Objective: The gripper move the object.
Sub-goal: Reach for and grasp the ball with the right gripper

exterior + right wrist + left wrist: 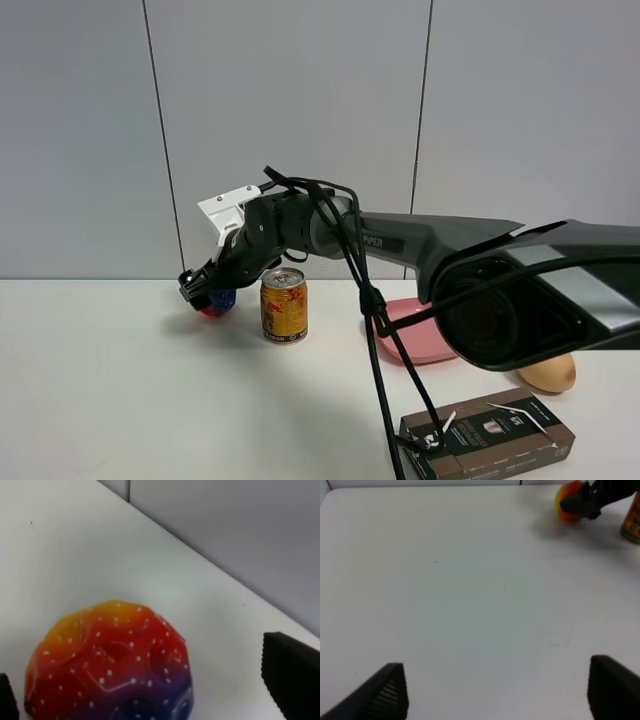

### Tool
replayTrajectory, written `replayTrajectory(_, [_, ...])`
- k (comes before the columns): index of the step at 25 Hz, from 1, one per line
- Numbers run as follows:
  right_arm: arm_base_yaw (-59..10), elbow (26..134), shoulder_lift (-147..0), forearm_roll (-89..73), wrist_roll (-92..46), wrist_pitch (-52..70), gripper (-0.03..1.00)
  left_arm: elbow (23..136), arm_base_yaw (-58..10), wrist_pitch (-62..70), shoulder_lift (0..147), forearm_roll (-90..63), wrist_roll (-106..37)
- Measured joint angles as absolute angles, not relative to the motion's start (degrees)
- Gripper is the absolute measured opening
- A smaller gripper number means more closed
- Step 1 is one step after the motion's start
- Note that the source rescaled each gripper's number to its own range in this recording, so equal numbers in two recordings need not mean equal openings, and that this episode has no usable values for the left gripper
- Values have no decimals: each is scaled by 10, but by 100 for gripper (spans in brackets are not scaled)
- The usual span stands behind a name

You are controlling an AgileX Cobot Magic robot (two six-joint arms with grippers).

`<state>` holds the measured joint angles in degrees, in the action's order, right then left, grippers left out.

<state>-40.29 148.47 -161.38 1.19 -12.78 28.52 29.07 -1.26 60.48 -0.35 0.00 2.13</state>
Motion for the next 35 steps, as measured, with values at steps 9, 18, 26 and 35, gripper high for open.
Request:
replayTrajectory(9, [-403, 1485, -1617, 0, -131, 260, 97, 291, -13, 605, -3, 0, 21])
replayTrajectory(18, [-403, 1485, -1628, -16, -132, 247, 95, 291, -13, 605, -3, 0, 21])
replayTrajectory(26, [-403, 1485, -1637, -16, -143, 250, 77, 291, -13, 605, -3, 0, 21])
replayTrajectory(35, [-403, 1485, -1637, -16, -160, 258, 1, 291, -13, 605, -3, 0, 20])
